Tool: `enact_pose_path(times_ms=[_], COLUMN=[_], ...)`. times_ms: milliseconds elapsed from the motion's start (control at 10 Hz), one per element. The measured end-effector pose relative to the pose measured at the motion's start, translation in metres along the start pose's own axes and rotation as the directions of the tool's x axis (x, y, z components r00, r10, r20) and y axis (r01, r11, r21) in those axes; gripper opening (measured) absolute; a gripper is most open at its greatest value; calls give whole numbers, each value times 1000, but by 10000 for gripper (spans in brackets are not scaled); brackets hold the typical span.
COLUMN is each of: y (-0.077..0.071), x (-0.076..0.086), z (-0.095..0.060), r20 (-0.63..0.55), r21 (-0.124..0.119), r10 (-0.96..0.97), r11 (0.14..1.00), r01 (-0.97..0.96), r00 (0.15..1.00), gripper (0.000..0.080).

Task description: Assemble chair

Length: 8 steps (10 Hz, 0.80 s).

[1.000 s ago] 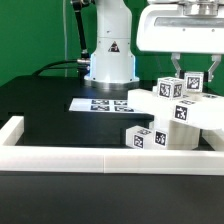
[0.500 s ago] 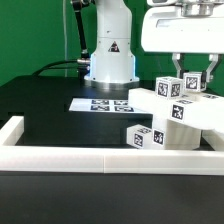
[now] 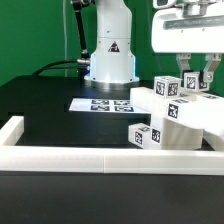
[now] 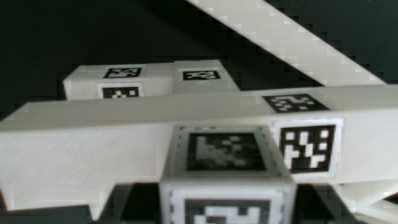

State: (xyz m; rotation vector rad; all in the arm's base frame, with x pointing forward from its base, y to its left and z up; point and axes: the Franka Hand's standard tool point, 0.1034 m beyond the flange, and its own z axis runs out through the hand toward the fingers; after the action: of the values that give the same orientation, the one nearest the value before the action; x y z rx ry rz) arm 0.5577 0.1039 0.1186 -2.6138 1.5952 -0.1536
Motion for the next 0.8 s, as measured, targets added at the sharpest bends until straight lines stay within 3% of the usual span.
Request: enact_pose_path(times_ms=[400, 500, 600, 700, 800], y=[0, 0, 0, -1, -3], x=[-2, -2, -2, -2, -5], z=[0, 0, 0, 0, -1], r20=[8, 8, 7, 7, 6], r21=[3, 2, 2, 2, 4], r10=[158, 154, 147, 91, 37], r11=[987, 988, 989, 996, 999], r01=[-158, -154, -148, -91, -37], r00=[987, 988, 989, 996, 999], gripper=[289, 373, 508, 508, 619])
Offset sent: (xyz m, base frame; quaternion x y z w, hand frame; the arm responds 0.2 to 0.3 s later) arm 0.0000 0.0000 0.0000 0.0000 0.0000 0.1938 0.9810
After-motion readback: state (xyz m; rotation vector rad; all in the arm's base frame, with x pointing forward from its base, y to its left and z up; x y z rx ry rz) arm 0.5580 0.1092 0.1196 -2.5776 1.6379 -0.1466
